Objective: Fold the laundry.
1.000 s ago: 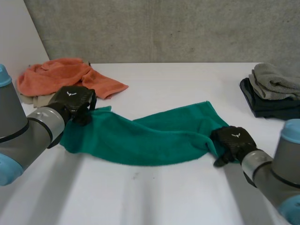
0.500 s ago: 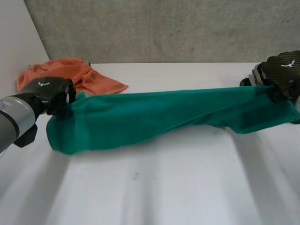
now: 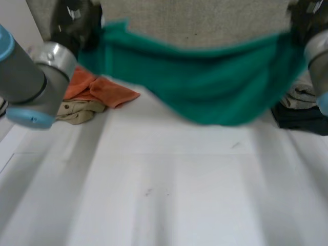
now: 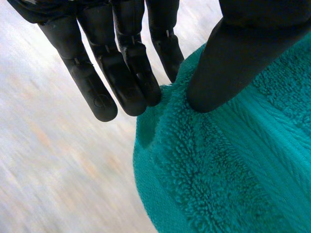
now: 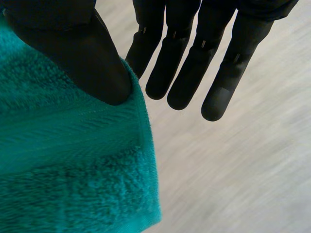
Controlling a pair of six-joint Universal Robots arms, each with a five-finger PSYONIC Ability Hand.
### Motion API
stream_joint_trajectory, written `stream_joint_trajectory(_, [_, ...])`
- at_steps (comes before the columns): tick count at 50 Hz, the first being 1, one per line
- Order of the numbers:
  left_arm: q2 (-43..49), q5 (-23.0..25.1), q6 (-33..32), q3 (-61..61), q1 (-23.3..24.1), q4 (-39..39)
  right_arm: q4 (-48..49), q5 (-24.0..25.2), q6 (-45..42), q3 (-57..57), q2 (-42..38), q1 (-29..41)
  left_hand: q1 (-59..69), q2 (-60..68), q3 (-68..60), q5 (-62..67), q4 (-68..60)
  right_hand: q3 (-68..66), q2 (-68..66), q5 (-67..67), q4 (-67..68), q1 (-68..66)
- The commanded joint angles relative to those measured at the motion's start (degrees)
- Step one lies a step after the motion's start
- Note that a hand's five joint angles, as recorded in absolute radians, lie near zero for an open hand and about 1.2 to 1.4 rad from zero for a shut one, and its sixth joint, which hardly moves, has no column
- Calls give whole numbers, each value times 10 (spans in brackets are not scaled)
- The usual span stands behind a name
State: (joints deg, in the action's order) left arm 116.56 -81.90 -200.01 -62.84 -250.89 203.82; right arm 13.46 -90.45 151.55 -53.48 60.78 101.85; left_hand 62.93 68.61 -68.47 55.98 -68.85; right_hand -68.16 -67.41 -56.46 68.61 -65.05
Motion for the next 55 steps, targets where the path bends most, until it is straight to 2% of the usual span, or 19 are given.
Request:
stream_joint_trajectory(1, [-2,-50,48,0,-1,105,156,-7,29,-52,53,7,171,114,-115,140,-112,-118,-126,-135,114,-149])
stream_joint_trajectory(6, [-6,-58,54,-65,-1,94,123,5,32,-136,54,7,171,114,-115,140,-112,-118,-126,-135,114,-149])
stream_joint_trajectory(13, [-8,-56,46,-218,1,85,75,40,32,-264,52,10,171,114,-115,140,-112,-118,-126,-135,114,-149])
stream_joint_trajectory(18, [0,-61,29,-307,1,80,50,69,24,-361,16,12,171,114,-115,140,-112,-118,-126,-135,114,-149])
stream_joint_trajectory(25, [-21,-67,-60,-390,1,14,46,70,11,-399,-7,10,-56,-112,111,-86,115,-118,-126,-135,114,-149])
stream_joint_trajectory(31, [-133,-72,-68,-387,1,-71,46,70,12,-409,-3,11,-280,-336,335,-310,339,-118,-126,-135,114,-149])
stream_joint_trajectory(37, [-148,-70,-62,-358,0,-128,46,68,16,-434,30,12,-300,-357,356,-331,359,-118,-126,-135,114,-149])
stream_joint_trajectory(40, [-136,-70,-50,-338,0,-157,46,68,17,-442,34,12,-297,-353,352,-327,356,-118,-126,-135,114,-149])
stream_joint_trajectory(47, [-39,-63,-35,-280,-5,-212,40,70,14,-444,34,10,-282,-338,337,-312,341,-118,-126,-135,114,-149])
stream_joint_trajectory(52, [18,-61,-29,-235,-9,-278,33,72,14,-443,34,5,-275,-332,330,-305,334,-118,-126,-135,114,-149])
stream_joint_trajectory(54, [36,-61,-26,-218,-10,-286,33,72,12,-443,34,5,-243,-300,299,-274,302,-118,-126,-135,114,-149])
stream_joint_trajectory(55, [52,-62,-22,-203,-13,-289,33,72,11,-443,34,5,-176,-233,232,-207,235,-118,-126,-135,114,-149])
